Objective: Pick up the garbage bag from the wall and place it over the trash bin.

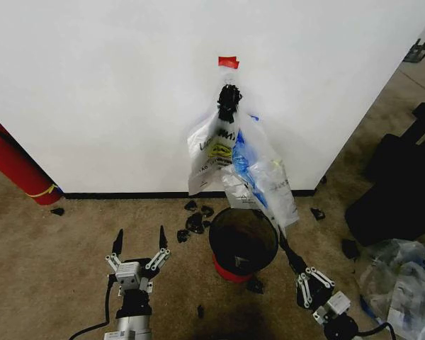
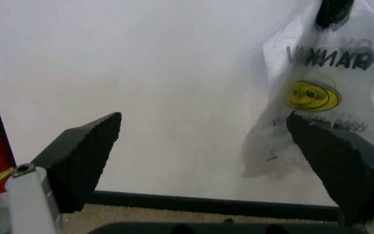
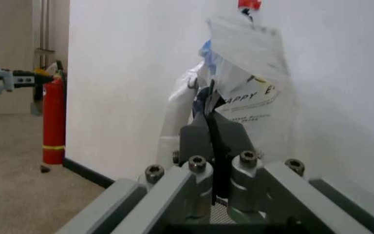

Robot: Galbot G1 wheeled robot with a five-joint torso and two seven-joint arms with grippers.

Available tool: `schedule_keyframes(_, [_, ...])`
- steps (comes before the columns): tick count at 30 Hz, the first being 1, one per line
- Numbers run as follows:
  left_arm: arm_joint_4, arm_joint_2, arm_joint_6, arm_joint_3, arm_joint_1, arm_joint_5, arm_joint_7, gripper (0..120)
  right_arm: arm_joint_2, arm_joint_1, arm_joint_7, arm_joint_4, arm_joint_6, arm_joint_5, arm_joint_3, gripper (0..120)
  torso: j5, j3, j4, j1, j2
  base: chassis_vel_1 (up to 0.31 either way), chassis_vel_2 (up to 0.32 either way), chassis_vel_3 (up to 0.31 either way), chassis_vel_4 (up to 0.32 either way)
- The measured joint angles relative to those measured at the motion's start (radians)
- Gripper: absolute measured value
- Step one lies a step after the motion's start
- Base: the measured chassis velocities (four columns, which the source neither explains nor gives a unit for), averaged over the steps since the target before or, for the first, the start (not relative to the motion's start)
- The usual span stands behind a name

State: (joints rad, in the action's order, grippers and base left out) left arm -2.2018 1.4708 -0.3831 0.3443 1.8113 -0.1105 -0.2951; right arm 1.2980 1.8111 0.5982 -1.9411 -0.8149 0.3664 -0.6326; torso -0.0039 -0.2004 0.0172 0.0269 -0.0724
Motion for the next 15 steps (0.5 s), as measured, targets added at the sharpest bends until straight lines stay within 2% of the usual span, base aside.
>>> schedule_keyframes(12, [-0.004, -0.010, 0.000, 0.001, 0.001, 0.000, 0.001, 100, 0.016, 0.017, 0.021, 0.019, -0.014, 0.002, -0.018, 0, 0.0000, 0.000, 0.0001, 0.000, 0.000, 0.000, 0.000, 0.000, 0.000])
schedule_keyframes(15, [0.000, -0.014, 0.000, 0.002, -0.004, 0.009, 0.001, 100, 0.015, -0.002, -0.007, 0.017, -0.010, 0.003, -0.014, 0, 0.0000, 0.000, 0.0000, 0.000, 0.000, 0.000, 0.000, 0.000, 0.000])
